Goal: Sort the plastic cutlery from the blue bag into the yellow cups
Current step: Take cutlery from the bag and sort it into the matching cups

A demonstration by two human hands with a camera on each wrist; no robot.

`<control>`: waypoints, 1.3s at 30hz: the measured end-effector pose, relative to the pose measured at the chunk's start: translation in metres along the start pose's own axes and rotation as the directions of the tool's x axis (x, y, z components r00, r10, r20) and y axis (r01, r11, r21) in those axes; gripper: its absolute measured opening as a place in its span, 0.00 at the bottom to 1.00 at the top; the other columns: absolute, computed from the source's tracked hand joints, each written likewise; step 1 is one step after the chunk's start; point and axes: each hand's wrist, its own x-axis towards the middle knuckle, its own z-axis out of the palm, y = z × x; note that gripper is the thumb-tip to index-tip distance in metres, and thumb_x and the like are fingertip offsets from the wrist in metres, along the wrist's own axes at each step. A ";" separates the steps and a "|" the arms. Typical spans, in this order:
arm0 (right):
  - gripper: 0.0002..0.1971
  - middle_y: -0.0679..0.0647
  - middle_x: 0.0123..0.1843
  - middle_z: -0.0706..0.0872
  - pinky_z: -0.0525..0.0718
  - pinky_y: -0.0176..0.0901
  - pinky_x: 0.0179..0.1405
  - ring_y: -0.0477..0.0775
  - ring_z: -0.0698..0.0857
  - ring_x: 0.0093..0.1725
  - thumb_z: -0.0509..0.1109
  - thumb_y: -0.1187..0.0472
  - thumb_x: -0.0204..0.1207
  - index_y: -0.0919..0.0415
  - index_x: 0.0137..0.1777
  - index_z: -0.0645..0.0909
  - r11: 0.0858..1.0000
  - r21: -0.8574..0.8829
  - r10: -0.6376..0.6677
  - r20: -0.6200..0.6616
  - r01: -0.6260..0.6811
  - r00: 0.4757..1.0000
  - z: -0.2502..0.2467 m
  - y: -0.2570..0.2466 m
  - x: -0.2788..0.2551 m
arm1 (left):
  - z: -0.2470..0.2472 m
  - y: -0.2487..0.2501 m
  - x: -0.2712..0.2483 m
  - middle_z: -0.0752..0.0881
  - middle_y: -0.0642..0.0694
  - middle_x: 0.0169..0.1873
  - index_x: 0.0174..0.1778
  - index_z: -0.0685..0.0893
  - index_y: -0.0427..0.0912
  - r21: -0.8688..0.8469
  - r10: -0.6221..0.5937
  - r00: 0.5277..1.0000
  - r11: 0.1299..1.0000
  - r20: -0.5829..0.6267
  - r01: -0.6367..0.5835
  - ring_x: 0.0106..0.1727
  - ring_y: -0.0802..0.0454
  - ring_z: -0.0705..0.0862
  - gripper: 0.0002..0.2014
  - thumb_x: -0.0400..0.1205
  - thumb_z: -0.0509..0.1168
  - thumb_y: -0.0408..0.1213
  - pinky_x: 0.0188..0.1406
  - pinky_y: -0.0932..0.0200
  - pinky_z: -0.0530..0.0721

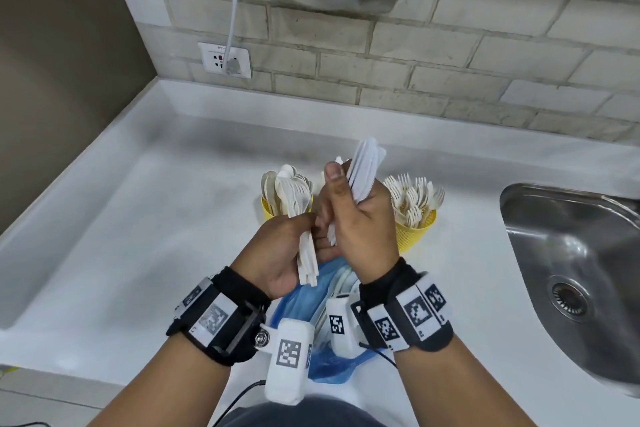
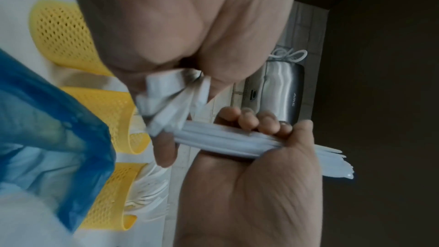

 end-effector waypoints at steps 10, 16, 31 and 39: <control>0.17 0.55 0.27 0.85 0.87 0.55 0.30 0.57 0.87 0.27 0.70 0.56 0.84 0.58 0.33 0.79 0.948 -0.319 -0.030 -0.098 -0.003 0.995 -0.044 0.004 0.028 | -0.010 0.003 0.001 0.93 0.33 0.55 0.64 0.84 0.28 0.239 0.144 0.983 0.964 -0.110 -0.115 0.54 0.39 0.94 0.15 0.92 0.60 0.36 0.55 0.48 0.93; 0.14 0.54 0.27 0.87 0.89 0.62 0.38 0.61 0.90 0.29 0.70 0.46 0.81 0.51 0.36 0.82 0.913 -0.405 -0.081 -0.318 -0.058 0.944 -0.072 0.026 0.048 | -0.017 0.005 0.000 0.91 0.41 0.40 0.58 0.85 0.34 0.358 0.247 0.957 0.916 -0.151 -0.179 0.36 0.48 0.91 0.12 0.92 0.60 0.38 0.39 0.55 0.93; 0.21 0.52 0.26 0.84 0.76 0.42 0.30 0.56 0.84 0.29 0.71 0.47 0.80 0.59 0.30 0.80 0.706 -0.705 -0.049 -0.136 -0.062 0.989 -0.056 0.068 0.067 | -0.017 0.005 -0.002 0.84 0.45 0.32 0.58 0.85 0.32 0.492 0.311 0.946 0.840 -0.091 -0.229 0.30 0.52 0.84 0.13 0.93 0.59 0.37 0.36 0.57 0.89; 0.12 0.54 0.41 0.87 0.72 0.37 0.43 0.47 0.80 0.37 0.71 0.49 0.82 0.56 0.51 0.89 0.614 -0.789 -0.105 -0.059 0.018 0.993 -0.058 0.067 0.068 | -0.017 0.005 -0.002 0.85 0.46 0.32 0.56 0.85 0.35 0.530 0.317 0.947 0.813 -0.054 -0.241 0.29 0.53 0.82 0.12 0.93 0.59 0.37 0.31 0.59 0.87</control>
